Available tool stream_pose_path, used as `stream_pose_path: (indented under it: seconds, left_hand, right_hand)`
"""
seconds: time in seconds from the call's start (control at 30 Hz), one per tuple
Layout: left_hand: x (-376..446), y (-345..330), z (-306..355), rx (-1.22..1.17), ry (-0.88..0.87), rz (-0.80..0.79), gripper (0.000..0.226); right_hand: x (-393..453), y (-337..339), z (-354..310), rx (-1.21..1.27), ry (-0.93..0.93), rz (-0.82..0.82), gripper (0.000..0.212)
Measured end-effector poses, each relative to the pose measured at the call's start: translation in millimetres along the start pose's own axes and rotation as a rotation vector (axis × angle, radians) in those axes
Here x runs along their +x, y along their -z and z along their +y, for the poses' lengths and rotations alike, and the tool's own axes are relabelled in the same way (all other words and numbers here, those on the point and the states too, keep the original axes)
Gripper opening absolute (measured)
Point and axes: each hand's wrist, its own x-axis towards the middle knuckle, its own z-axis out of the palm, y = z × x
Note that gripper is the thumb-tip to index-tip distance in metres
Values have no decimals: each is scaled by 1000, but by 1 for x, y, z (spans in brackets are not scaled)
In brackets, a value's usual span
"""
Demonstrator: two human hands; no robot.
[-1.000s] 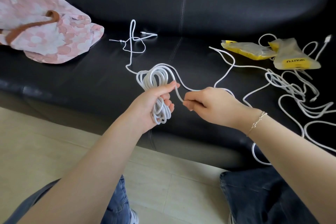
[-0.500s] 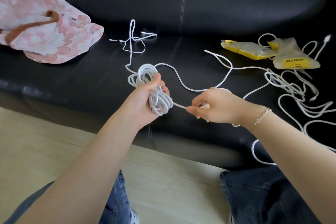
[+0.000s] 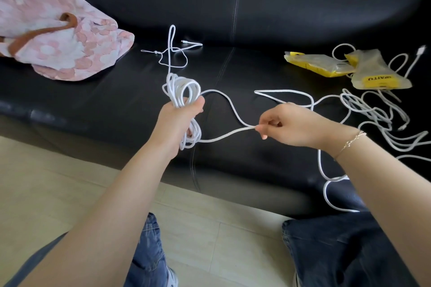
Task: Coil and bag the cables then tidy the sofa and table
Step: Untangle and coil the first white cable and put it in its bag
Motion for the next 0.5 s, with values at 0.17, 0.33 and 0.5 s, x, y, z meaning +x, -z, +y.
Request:
stream_pose_path:
  seconds: [0.17, 0.33, 0.5]
  left_hand:
    - [-5, -8, -6, 65, -16, -213, 21]
    - [-13, -16, -4, -52, 66, -353, 24]
    - [-21, -25, 1, -81, 135, -410, 20]
  right_hand:
    - [1, -7, -3, 37, 60, 121, 21]
    - [5, -13, -4, 6, 111, 277, 18]
    - [8, -19, -6, -13, 126, 401, 22]
